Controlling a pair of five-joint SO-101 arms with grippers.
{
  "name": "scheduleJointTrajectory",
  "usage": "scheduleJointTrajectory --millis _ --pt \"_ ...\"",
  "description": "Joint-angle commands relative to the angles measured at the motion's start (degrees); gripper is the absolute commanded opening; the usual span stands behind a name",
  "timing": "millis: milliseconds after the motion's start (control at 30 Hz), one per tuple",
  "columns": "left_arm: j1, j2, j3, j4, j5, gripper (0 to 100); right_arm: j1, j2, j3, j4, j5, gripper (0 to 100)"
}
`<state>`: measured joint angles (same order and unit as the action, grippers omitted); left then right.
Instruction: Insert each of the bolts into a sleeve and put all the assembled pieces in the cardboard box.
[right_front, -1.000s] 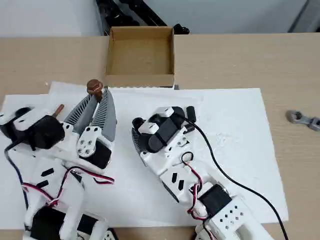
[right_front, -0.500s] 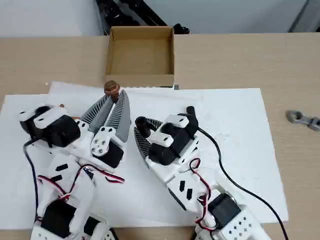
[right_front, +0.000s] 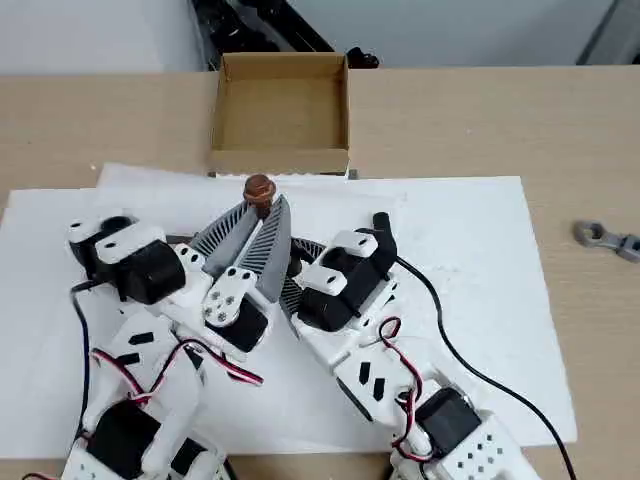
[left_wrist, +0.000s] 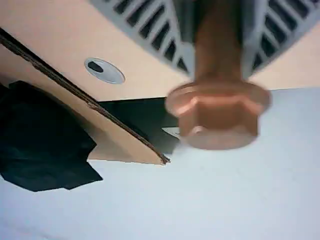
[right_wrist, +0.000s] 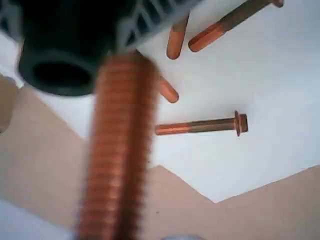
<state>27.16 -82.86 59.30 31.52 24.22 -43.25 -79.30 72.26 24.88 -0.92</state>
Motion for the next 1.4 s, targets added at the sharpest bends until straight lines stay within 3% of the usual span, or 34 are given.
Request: scheduleJointTrajectory --millis 0,933,1367 --pt "0.44 -0.53 -0.57 -1.93 0.26 1 -0.13 -1.01 -0.53 -0.04 -0.53 0.3" --pt "-3.34 -0.35 1.89 -4.4 -1.14 1 -0.13 -1.27 -0.53 0.04 -0.53 0.3" --pt "-5.98 10.55 2.07 -9.41 1.05 1 -0.13 -1.36 -0.53 0.04 -0.53 0.3"
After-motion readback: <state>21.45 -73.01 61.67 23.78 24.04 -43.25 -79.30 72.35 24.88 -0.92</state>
